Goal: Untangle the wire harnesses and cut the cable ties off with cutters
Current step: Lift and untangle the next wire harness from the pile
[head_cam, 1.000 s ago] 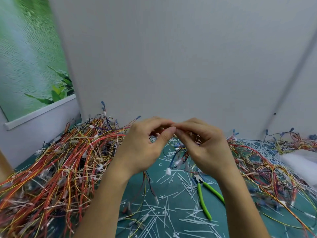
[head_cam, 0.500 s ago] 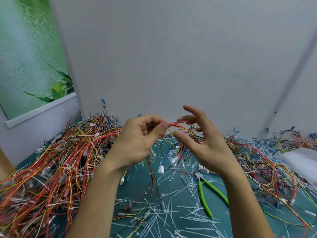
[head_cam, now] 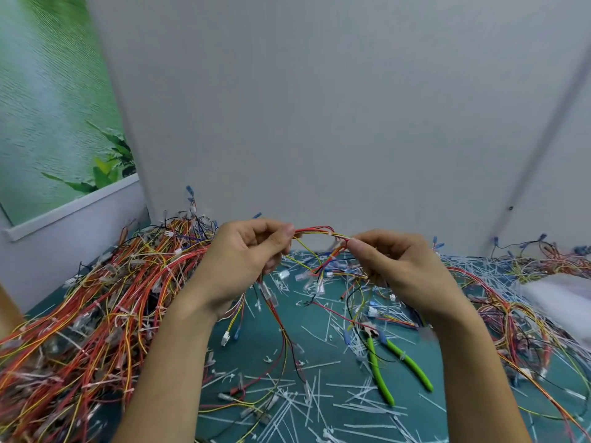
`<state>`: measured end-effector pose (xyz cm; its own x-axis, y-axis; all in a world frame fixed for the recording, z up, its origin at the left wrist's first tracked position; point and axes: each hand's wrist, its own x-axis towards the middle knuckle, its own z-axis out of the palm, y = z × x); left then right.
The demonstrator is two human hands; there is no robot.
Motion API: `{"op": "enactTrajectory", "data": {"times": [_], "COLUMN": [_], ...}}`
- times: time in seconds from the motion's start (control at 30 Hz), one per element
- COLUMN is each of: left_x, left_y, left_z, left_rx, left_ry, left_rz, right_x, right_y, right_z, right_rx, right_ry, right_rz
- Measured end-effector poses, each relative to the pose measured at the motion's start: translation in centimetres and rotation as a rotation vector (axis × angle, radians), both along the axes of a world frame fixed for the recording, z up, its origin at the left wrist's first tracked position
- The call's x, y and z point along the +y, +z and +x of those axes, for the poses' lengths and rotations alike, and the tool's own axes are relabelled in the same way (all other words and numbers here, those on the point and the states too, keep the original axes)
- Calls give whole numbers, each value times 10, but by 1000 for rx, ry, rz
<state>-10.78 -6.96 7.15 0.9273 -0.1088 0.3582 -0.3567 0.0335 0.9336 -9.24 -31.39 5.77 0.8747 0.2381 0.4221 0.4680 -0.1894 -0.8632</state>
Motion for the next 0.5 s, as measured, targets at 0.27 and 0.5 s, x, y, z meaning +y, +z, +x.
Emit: {"op": "enactTrajectory", "data": {"times": [0.27,0.5], "left_x": [4,6], "left_y": [-3,-2], "left_z": [2,0], "left_rx": [-51,-246], "left_ry": [5,-20], "left_rz": [43,-4], "right_x": [-1,-6], "right_y": [1,4], "right_z": [1,0], "right_rx": [23,193], "right_ry": [-45,106], "right_rz": [39,161]}}
